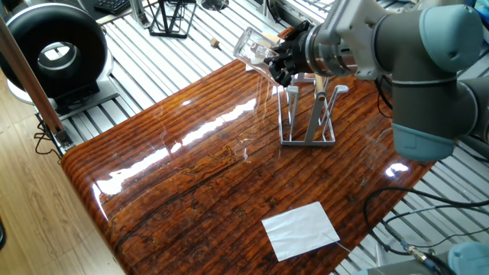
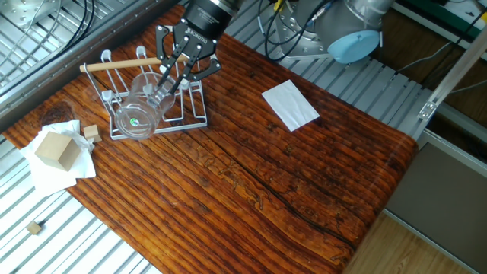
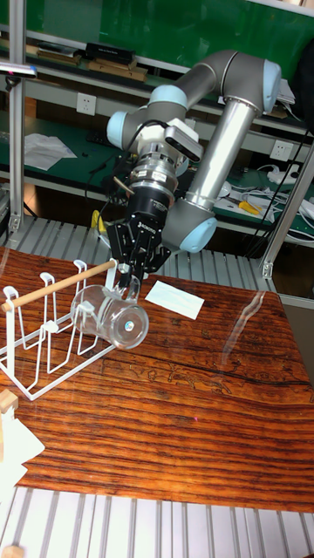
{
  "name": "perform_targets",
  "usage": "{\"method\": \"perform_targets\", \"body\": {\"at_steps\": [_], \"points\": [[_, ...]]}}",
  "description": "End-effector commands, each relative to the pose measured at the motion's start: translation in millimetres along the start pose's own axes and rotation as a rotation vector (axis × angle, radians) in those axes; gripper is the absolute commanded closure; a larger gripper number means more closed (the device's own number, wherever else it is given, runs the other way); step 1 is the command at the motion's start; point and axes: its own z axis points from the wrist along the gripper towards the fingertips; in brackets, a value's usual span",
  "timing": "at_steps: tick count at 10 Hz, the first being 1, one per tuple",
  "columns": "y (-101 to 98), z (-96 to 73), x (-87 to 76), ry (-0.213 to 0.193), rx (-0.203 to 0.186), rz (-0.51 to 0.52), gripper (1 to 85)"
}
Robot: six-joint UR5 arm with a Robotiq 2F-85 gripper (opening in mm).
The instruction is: Put the cup on the cup rack
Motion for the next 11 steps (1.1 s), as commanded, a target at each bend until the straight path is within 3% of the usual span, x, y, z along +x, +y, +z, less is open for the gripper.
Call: {"method": "perform_targets", "body": {"at_steps": [1, 5, 11], "points": [[-4.0, 4.5, 10.5, -0.020, 0.002, 0.045, 84.7], [-3.6, 4.8, 12.5, -0.024, -0.002, 0.052, 84.7], [-10.6, 4.1, 5.7, -0.058, 0.023, 0.037, 84.7]]}}
